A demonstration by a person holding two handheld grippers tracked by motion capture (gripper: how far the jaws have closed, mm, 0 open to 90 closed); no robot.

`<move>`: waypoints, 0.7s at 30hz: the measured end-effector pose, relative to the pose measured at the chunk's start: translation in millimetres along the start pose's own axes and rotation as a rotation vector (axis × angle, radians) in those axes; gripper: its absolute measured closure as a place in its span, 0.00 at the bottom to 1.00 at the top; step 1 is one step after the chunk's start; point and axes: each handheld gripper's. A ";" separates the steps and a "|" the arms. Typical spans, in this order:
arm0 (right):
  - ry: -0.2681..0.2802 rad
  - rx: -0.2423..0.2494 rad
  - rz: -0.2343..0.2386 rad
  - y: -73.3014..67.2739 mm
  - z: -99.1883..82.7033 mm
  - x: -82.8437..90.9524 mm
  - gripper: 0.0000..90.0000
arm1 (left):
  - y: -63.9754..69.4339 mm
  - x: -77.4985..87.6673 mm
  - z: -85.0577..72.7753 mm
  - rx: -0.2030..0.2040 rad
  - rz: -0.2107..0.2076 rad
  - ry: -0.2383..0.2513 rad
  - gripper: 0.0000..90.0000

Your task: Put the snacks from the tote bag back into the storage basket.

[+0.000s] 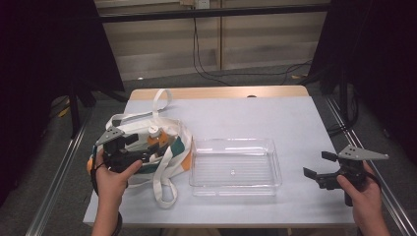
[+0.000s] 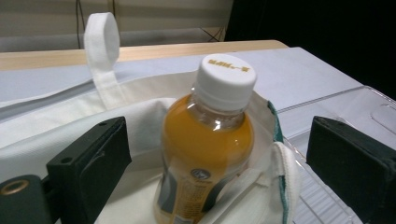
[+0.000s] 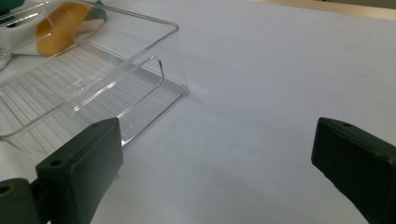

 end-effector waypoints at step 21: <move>0.016 -0.008 0.015 -1.1 -7.1 7.7 0.02 | 3.1 -5.8 11.4 -0.023 0.044 0.058 0.26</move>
Point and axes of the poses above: each handheld gripper's, and its own axes: x roughly backward along the jaws, z roughly out of its top, y roughly to its right, and after that the axes turned 3 degrees about -x, right-handed
